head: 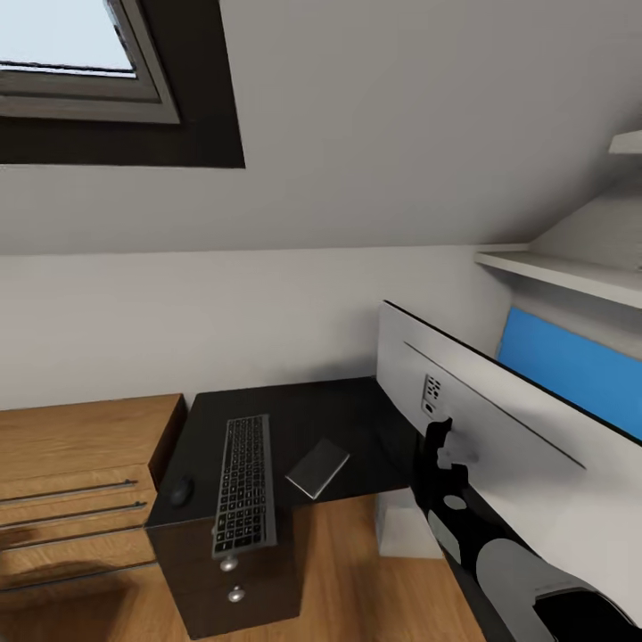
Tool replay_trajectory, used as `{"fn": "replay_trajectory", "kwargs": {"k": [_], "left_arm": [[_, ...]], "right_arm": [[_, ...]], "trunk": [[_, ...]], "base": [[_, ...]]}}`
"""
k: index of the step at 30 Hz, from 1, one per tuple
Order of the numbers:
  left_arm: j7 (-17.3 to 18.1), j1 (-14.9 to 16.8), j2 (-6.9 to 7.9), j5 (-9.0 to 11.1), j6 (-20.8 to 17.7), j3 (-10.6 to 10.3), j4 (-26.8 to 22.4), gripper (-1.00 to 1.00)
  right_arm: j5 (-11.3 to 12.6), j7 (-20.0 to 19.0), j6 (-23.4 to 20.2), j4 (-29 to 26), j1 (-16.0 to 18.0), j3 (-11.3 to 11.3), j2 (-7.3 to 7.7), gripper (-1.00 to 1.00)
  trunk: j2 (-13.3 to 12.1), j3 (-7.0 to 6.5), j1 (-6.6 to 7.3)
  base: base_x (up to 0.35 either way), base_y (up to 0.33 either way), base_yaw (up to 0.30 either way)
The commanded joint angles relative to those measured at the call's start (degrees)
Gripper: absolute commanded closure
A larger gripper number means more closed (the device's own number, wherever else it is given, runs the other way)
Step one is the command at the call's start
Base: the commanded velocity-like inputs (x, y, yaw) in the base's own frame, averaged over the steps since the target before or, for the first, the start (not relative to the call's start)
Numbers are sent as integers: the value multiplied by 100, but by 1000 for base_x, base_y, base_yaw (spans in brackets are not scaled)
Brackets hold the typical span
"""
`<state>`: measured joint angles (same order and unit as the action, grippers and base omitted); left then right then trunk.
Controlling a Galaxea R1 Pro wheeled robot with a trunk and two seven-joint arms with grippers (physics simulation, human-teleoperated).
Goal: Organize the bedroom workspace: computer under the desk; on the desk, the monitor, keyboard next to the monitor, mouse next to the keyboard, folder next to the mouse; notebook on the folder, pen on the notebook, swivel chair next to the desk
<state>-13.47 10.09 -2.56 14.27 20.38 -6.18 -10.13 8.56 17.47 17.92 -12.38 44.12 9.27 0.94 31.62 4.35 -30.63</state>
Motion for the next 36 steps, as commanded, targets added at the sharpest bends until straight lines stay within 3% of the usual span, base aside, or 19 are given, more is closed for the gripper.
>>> {"fn": "replay_trajectory", "kwargs": {"k": [1,36], "left_arm": [[-33,6,1,40,18,-50,5,-100],[-33,7,1,40,18,-50,2,-100]], "right_arm": [[35,29,32,-7,9,83,3,100],[32,29,135,-2,9,84,3,100]], "trunk": [[12,10,2],[12,10,2]], "base": [[-336,0,0],[-336,-2,0]]}}
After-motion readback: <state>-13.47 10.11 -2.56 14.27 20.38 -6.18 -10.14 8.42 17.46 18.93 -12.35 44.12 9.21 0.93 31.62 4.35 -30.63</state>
